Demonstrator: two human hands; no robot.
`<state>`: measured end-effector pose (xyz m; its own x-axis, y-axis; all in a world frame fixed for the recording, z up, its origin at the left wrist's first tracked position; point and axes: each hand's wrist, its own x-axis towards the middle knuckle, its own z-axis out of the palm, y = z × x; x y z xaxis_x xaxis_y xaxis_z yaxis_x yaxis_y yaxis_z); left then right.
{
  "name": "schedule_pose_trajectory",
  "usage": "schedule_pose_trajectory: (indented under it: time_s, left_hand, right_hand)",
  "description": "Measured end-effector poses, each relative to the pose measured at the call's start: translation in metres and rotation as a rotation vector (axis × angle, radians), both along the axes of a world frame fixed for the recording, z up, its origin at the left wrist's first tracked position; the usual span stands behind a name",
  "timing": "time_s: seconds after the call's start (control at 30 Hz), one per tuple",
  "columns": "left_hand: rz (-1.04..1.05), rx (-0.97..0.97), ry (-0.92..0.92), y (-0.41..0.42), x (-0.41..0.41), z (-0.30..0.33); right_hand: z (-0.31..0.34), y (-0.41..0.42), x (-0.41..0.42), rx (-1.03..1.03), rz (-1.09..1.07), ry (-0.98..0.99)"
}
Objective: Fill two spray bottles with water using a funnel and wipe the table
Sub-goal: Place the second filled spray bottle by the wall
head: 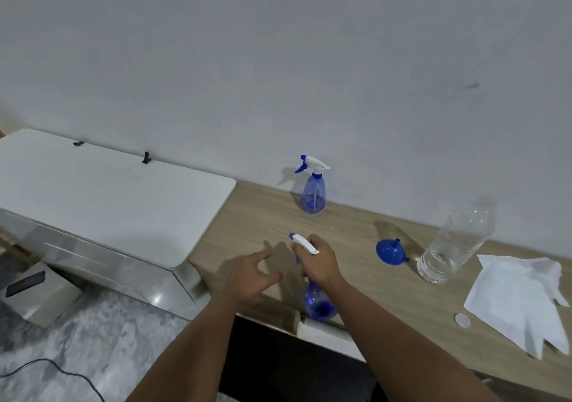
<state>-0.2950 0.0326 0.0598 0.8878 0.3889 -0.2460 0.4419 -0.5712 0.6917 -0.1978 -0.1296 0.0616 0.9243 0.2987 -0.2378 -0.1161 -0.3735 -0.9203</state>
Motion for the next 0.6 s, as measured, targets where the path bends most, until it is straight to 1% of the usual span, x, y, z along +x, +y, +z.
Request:
schedule_pose_trajectory:
  time_s: [0.17,0.3,0.47,0.6]
  left_hand:
    - [-0.184,-0.153,0.052,0.006,0.034,0.025]
    - [-0.232,-0.249,-0.011,0.022,0.066,0.043]
    - [-0.226,-0.239,-0.134,0.051,0.100,0.057]
    - [-0.217,-0.257,-0.187,0.076,0.128,0.067]
  right_hand:
    - [0.046,0.033,0.032,0.184,0.047,-0.049]
    - [0.078,0.060,0.057,0.293,0.068,-0.071]
    - [0.102,0.091,0.090,0.344,0.055,-0.100]
    - [0.115,0.115,0.112,0.311,0.050,-0.177]
